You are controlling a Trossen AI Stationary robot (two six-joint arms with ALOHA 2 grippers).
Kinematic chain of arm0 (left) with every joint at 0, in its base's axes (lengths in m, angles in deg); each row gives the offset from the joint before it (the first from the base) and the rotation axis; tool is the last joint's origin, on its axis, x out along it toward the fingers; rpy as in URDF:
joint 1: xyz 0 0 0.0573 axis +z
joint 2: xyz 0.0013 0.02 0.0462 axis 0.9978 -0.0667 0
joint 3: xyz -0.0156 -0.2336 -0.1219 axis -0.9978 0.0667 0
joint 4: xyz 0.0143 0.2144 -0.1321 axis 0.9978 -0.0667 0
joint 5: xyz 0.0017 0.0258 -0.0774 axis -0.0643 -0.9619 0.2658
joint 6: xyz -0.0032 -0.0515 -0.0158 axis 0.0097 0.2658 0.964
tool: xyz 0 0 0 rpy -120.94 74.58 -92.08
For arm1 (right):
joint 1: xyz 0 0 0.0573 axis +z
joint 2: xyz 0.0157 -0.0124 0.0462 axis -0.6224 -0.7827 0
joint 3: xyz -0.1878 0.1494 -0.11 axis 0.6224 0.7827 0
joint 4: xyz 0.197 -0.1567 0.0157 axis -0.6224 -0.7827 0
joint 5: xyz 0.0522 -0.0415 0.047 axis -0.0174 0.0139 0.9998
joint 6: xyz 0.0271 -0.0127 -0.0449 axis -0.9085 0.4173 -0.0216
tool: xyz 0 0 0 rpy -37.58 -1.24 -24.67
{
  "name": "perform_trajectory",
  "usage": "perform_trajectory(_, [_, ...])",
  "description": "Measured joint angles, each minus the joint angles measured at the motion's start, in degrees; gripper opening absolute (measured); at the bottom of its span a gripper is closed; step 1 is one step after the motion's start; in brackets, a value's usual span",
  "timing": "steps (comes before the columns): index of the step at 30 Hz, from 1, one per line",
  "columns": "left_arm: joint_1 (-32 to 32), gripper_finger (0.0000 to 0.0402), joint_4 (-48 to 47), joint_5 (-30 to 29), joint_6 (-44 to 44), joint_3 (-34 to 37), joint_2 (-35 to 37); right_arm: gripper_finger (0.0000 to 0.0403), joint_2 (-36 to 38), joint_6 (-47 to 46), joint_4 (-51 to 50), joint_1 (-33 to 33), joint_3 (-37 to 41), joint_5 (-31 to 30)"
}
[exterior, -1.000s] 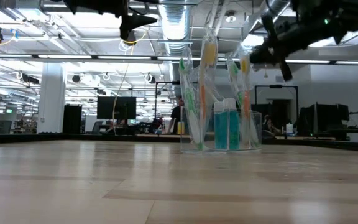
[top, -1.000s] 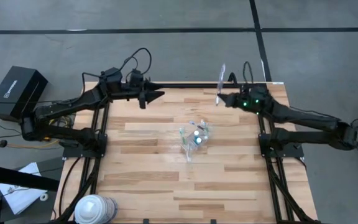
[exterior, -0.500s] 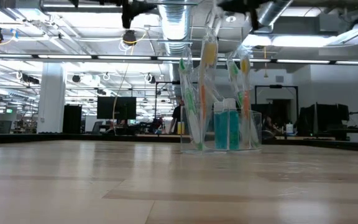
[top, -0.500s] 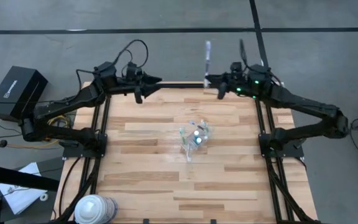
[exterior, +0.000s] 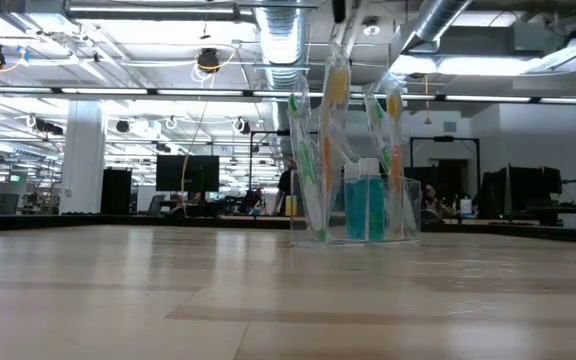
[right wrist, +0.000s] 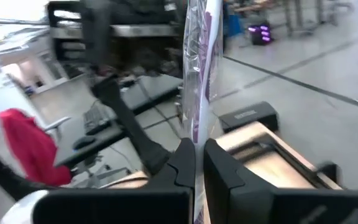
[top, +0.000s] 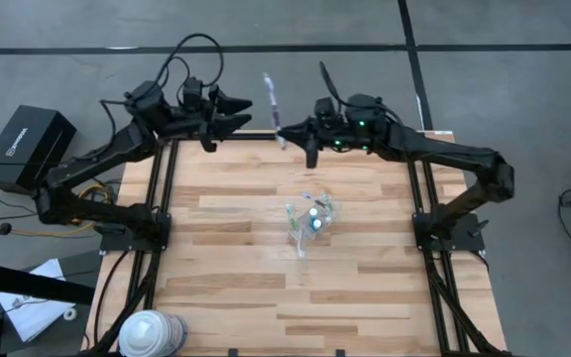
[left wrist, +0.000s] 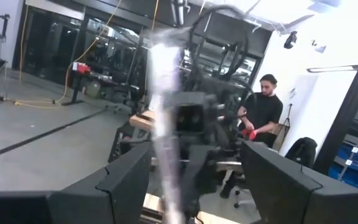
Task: Pick & Place toothbrushing station
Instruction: Put the purple toothbrush into the transparent organizer
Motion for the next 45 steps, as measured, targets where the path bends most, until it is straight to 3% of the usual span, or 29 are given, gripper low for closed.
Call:
perform_trajectory(9, [1.6, 0.0241, 1.1, 0.0, 2.3, 0.0, -0.6, 0.0001, -5.9, 2.2, 0.0, 2.1, -9.2, 3.8])
perform_trajectory(15, [1.7, 0.0241, 7.6, 1.5, 5.0, 0.0, -0.5, 0.0001, -8.0, 2.1, -1.1, 2.9, -9.2, 4.9])
perform_trajectory(40, [1.7, 0.0241, 7.7, 2.6, 4.8, 0.0, -0.5, 0.0001, -8.5, 1.9, -1.1, 4.0, -9.2, 8.0])
perform_trajectory(45, [1.7, 0.0214, 7.8, 2.5, 3.2, 0.0, -0.5, 0.0001, -8.5, 1.9, -1.2, 4.0, -9.2, 8.2])
